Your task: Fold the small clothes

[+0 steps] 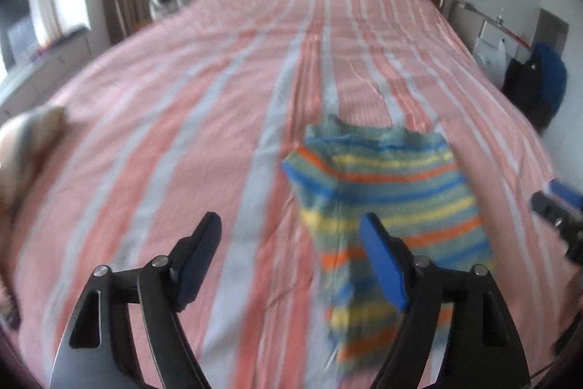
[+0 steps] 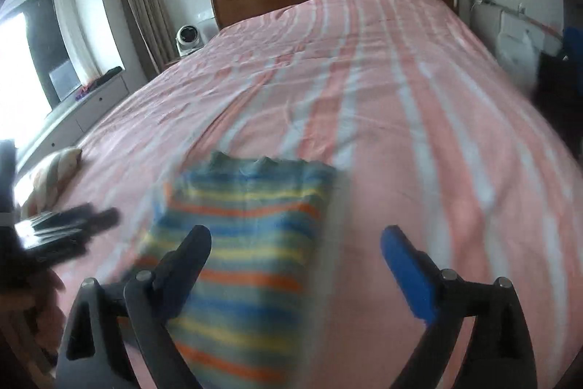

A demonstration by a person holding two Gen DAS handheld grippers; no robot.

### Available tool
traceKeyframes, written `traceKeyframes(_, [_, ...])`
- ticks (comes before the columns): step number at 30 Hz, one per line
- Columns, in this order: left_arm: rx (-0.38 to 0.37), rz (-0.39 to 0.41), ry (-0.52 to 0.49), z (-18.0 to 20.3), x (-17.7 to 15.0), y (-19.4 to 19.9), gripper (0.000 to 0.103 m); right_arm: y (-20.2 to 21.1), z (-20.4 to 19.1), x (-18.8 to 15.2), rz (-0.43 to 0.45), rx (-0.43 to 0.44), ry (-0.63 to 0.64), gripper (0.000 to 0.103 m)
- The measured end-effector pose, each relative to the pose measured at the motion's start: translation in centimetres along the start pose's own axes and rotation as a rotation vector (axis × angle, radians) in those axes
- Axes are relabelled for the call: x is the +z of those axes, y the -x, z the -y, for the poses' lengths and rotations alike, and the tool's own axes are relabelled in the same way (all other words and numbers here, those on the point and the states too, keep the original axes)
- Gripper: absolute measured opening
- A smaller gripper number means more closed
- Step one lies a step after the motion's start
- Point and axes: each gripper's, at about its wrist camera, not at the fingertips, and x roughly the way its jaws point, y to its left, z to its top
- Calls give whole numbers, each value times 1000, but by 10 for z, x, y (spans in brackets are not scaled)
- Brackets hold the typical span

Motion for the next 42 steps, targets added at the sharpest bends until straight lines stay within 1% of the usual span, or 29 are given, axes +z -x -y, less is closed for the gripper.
traceKeyframes(2, [43,75,-32,5,-21,34,92,35,2,-18,36,-53,73,94])
traceKeyframes(3, [62,121,-39,8,-32,53,99,51,5,-25,65,-62,85,94])
traceKeyframes(4, [78,169,-40,11,-43,74,101,69,10,-34,105,-62,92,94])
traceKeyframes(5, [88,216,-40,14,-53,93,101,91,13,-45,148,-58,96,97])
traceKeyframes(6, [94,264,-37,17,-63,113,103,113,18,-56,186,-60,92,103])
traceKeyframes(7, [91,294,-32,18,-69,126,103,128,21,-64,208,-60,85,103])
traceKeyframes(8, [83,329,-15,19,-77,144,103,144,24,-77,202,-56,74,103])
traceKeyframes(10, [66,357,27,22,-89,171,103,158,34,-92,160,-33,42,103])
traceKeyframes(12, [64,350,40,25,-93,186,103,176,41,-108,170,-27,-8,103])
traceKeyframes(13, [62,356,32,29,-95,194,103,191,43,-117,217,-39,-34,103])
traceKeyframes(14, [68,380,11,34,-100,207,103,206,44,-123,283,-55,-55,103])
traceKeyframes(16, [101,418,-39,43,-104,220,103,232,42,-135,386,-77,-84,103])
traceKeyframes(17, [114,413,-60,48,-106,221,103,237,39,-136,408,-95,-94,103])
traceKeyframes(18, [125,399,-78,52,-106,222,103,233,36,-133,381,-111,-81,103])
traceKeyframes(19, [135,385,-86,54,-109,223,103,223,32,-129,292,-117,-50,103])
traceKeyframes(20, [167,365,-86,58,-111,223,103,214,27,-128,226,-119,-20,103])
traceKeyframes(21, [193,351,-89,61,-113,222,103,210,23,-128,209,-121,3,103])
traceKeyframes(22, [227,327,-103,65,-116,221,103,210,20,-130,214,-121,18,103])
traceKeyframes(23, [239,317,-112,68,-119,221,103,215,15,-131,239,-102,28,103])
traceKeyframes(24, [238,304,-124,72,-123,221,103,221,12,-135,257,-83,34,103])
traceKeyframes(26, [210,274,-128,77,-129,222,103,231,2,-136,285,-64,55,103])
traceKeyframes(27, [179,249,-119,79,-130,223,103,235,-1,-139,285,-61,64,103])
traceKeyframes(28, [146,221,-105,80,-130,222,103,235,-5,-138,271,-56,76,103])
traceKeyframes(30, [107,186,-84,81,-131,220,103,234,-11,-141,238,-47,88,103])
traceKeyframes(32, [78,167,-74,82,-132,221,103,234,-13,-142,230,-34,79,103])
traceKeyframes(34, [73,158,-74,82,-133,221,103,234,-14,-143,222,-31,74,103])
traceKeyframes(36, [85,127,-78,84,-135,216,103,232,-14,-144,214,-31,74,103])
traceKeyframes(39, [95,88,-69,82,-138,210,103,226,-14,-144,180,-40,71,103])
traceKeyframes(42, [99,69,-59,80,-140,206,103,217,-13,-144,135,-63,55,103])
